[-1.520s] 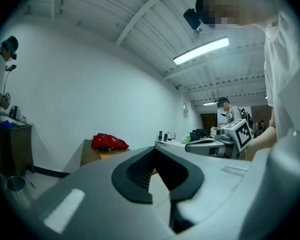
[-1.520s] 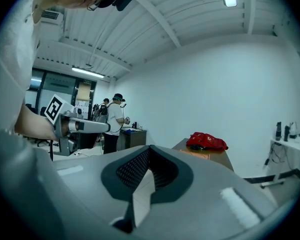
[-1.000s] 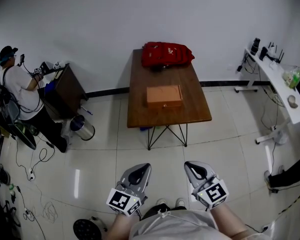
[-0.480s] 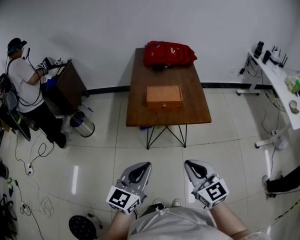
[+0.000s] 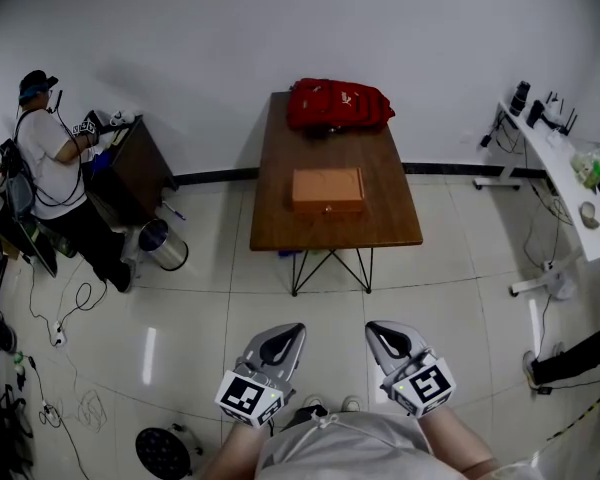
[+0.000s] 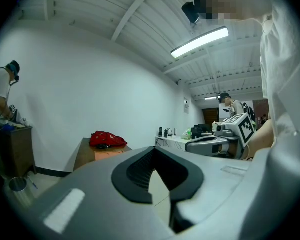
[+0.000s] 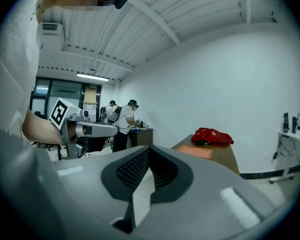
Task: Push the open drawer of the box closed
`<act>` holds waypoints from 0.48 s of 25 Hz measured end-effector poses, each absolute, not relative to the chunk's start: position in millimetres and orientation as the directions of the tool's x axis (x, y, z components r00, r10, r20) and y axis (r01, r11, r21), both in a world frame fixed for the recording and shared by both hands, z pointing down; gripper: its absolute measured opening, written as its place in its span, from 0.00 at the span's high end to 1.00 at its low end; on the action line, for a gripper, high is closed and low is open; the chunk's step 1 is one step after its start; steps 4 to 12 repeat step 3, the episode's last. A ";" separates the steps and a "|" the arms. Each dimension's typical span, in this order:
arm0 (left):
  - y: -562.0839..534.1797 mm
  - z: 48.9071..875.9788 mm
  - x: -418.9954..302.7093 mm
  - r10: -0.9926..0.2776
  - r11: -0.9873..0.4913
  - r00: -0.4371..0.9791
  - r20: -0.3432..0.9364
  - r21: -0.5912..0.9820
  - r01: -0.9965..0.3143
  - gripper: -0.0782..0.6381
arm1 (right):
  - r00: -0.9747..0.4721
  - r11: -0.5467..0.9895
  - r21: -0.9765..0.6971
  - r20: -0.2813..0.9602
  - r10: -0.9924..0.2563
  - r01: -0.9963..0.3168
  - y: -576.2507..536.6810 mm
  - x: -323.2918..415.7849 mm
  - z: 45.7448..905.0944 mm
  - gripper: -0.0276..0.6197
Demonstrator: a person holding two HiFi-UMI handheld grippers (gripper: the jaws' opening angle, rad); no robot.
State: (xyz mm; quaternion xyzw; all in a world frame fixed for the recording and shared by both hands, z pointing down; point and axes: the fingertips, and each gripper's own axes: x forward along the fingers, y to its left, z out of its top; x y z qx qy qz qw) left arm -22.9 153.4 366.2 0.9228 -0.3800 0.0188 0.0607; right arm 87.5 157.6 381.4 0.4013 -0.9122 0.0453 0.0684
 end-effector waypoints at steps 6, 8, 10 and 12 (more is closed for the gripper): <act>156.7 364.4 -23.5 -0.705 -0.699 0.705 0.072 0.095 -0.709 0.88 | -0.667 0.672 -0.029 0.165 -0.727 -0.740 161.2 86.8 381.3 0.95; 156.7 364.4 -23.5 -0.705 -0.699 0.705 0.072 0.095 -0.709 0.88 | -0.667 0.672 -0.029 0.165 -0.727 -0.740 161.2 86.8 381.3 0.95; 156.7 364.4 -23.5 -0.705 -0.699 0.705 0.072 0.095 -0.709 0.88 | -0.667 0.672 -0.029 0.165 -0.727 -0.740 161.2 86.8 381.3 0.95; 156.7 364.4 -23.5 -0.705 -0.699 0.705 0.072 0.095 -0.709 0.88 | -0.667 0.672 -0.029 0.165 -0.727 -0.740 161.2 86.8 381.3 0.95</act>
